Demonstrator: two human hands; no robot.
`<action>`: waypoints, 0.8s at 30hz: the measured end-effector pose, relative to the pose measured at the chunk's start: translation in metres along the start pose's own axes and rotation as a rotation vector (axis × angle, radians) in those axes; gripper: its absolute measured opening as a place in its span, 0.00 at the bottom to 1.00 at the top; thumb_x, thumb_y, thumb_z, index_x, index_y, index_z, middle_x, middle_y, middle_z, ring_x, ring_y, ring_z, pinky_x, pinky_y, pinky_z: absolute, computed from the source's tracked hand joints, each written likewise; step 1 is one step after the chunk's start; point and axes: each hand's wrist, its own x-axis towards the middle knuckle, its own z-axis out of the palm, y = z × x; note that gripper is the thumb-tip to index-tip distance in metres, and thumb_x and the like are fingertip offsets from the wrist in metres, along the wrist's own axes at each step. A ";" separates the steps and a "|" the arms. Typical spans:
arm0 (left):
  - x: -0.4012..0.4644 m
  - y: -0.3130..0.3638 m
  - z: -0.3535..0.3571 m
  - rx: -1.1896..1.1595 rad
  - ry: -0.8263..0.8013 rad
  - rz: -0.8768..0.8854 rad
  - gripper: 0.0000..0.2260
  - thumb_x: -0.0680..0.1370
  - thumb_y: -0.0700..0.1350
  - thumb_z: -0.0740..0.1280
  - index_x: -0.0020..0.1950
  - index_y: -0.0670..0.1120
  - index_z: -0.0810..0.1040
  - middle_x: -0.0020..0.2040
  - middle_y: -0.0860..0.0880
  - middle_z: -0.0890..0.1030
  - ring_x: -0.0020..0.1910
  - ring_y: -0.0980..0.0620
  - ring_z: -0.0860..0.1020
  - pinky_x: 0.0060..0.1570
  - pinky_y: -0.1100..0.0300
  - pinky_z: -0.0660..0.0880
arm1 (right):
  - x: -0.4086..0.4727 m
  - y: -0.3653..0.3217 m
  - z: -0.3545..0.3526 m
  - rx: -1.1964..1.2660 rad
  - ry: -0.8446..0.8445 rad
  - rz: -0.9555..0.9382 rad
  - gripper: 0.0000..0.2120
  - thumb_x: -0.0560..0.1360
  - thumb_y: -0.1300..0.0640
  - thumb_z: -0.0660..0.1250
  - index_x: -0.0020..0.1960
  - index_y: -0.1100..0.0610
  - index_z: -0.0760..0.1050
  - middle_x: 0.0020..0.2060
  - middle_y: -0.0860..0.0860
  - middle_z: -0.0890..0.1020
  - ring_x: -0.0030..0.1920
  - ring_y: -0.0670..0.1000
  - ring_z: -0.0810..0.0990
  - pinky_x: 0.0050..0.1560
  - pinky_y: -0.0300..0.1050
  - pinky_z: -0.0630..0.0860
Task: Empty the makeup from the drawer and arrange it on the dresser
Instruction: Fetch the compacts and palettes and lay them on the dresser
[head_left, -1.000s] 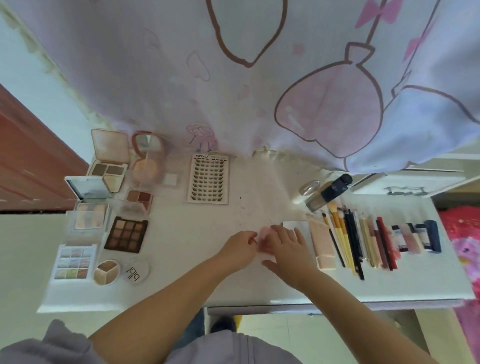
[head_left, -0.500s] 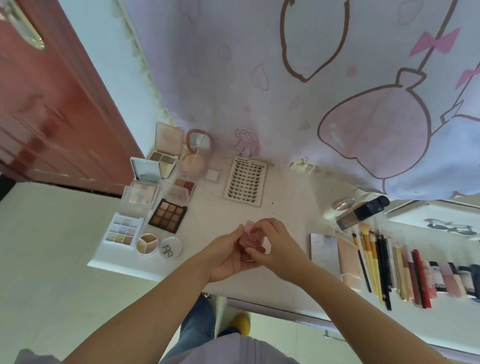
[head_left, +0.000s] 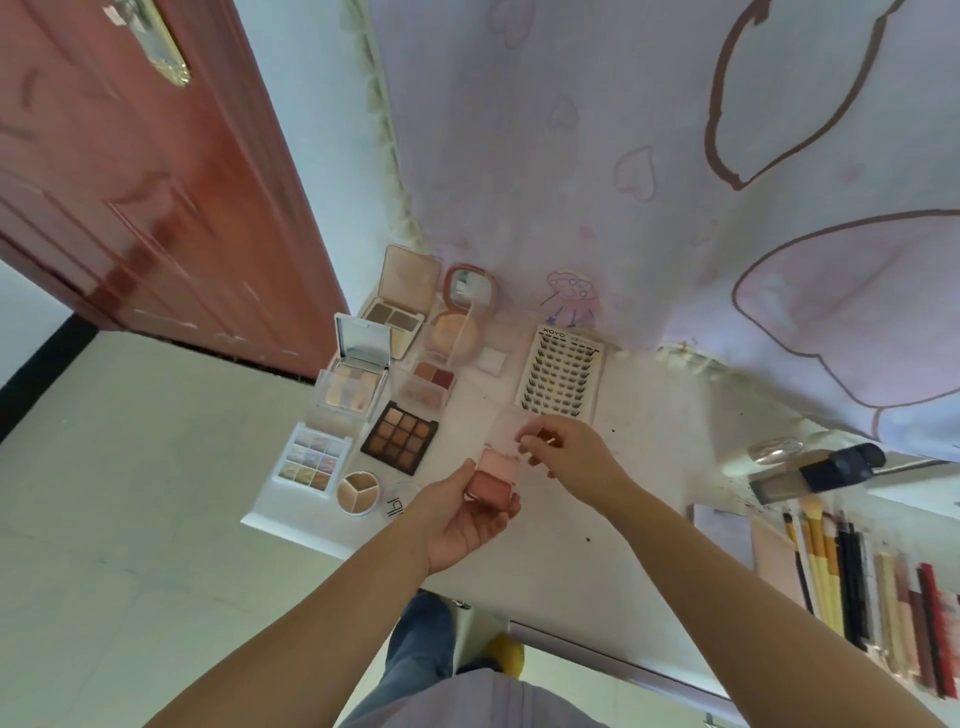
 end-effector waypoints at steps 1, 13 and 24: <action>0.001 0.004 -0.001 -0.063 0.051 0.028 0.16 0.82 0.47 0.56 0.59 0.35 0.71 0.50 0.34 0.77 0.45 0.41 0.78 0.43 0.53 0.79 | 0.007 -0.001 0.007 -0.014 0.047 -0.009 0.05 0.77 0.60 0.64 0.45 0.52 0.77 0.39 0.46 0.81 0.36 0.42 0.80 0.33 0.32 0.74; -0.003 0.024 -0.003 -0.133 0.282 0.137 0.05 0.79 0.34 0.58 0.45 0.39 0.73 0.46 0.39 0.73 0.46 0.44 0.72 0.59 0.51 0.71 | 0.048 -0.004 0.050 -0.189 0.122 -0.066 0.07 0.78 0.60 0.62 0.52 0.57 0.78 0.44 0.47 0.78 0.46 0.49 0.78 0.50 0.43 0.75; 0.008 -0.035 0.052 0.243 0.254 0.055 0.05 0.79 0.36 0.58 0.46 0.39 0.73 0.41 0.41 0.74 0.40 0.46 0.74 0.41 0.52 0.75 | -0.047 0.057 -0.047 -0.207 0.436 0.137 0.10 0.79 0.60 0.60 0.56 0.55 0.77 0.51 0.51 0.79 0.46 0.47 0.77 0.50 0.37 0.72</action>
